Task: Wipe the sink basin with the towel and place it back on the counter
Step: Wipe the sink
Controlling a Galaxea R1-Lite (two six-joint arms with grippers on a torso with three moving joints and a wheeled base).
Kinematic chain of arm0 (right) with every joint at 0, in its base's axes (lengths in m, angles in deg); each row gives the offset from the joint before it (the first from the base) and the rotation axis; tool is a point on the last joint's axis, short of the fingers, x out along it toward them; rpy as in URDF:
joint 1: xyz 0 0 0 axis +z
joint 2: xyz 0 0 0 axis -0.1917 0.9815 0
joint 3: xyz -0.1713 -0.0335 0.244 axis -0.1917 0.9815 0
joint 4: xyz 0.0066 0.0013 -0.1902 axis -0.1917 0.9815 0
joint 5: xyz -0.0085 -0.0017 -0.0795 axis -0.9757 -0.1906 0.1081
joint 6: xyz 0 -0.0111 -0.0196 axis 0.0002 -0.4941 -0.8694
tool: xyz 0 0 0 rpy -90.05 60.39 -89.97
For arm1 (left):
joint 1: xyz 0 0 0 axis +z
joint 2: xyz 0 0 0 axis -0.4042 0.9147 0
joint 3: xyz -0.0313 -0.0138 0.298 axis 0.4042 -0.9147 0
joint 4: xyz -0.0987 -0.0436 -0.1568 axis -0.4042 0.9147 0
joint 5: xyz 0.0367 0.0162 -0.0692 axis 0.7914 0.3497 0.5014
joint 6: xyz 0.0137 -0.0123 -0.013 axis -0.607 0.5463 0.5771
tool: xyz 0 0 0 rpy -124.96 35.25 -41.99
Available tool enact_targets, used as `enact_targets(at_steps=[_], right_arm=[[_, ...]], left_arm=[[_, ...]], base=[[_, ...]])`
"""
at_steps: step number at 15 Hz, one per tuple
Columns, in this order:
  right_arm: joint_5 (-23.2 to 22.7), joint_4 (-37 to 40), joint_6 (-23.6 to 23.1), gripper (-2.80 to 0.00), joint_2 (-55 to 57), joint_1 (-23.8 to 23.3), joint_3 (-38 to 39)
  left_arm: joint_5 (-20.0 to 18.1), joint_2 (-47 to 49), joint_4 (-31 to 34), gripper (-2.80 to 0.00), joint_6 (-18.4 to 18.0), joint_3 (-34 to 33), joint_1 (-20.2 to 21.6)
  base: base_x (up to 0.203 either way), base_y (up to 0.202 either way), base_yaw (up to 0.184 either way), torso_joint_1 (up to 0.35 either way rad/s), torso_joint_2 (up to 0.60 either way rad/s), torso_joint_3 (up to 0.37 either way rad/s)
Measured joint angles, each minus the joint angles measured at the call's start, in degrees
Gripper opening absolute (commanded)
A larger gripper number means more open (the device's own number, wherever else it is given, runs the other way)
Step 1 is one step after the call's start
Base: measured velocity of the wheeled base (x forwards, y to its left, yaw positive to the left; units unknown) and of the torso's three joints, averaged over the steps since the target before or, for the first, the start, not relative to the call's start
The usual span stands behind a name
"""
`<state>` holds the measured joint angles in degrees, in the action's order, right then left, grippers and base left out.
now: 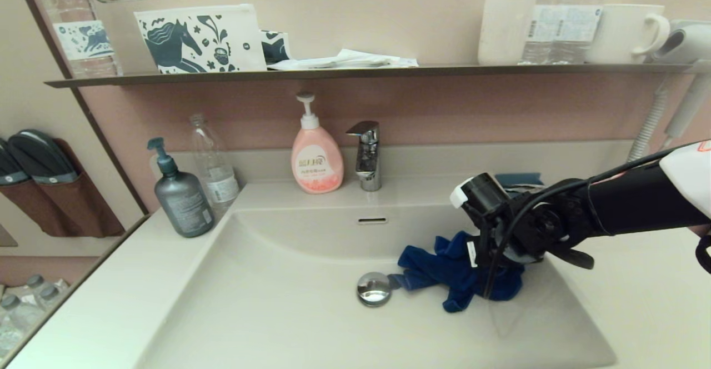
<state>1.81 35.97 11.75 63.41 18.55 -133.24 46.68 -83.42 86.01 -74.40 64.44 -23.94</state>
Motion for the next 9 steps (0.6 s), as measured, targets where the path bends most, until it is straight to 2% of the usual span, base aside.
enact_targets(at_steps=[3, 6, 9], right_arm=[[-1.3, 11.7, 2.0, -2.80, -1.3, 0.5, 0.8], [-5.7, 21.5, 5.4, -2.80, -1.1, 3.1, 1.7], [-10.4, 23.7, 8.1, -2.80, 0.5, 7.0, 2.8]], left_arm=[[0.0, 0.0, 0.0, -2.80, 0.0, 0.0, 0.0], [0.0, 0.0, 0.0, -2.80, 0.0, 0.0, 0.0], [0.0, 0.0, 0.0, -2.80, 0.0, 0.0, 0.0]], base=[[0.000, 0.000, 0.000, 0.000, 0.00, 0.000], [0.000, 0.000, 0.000, 0.000, 0.00, 0.000], [0.000, 0.000, 0.000, 0.000, 0.00, 0.000]])
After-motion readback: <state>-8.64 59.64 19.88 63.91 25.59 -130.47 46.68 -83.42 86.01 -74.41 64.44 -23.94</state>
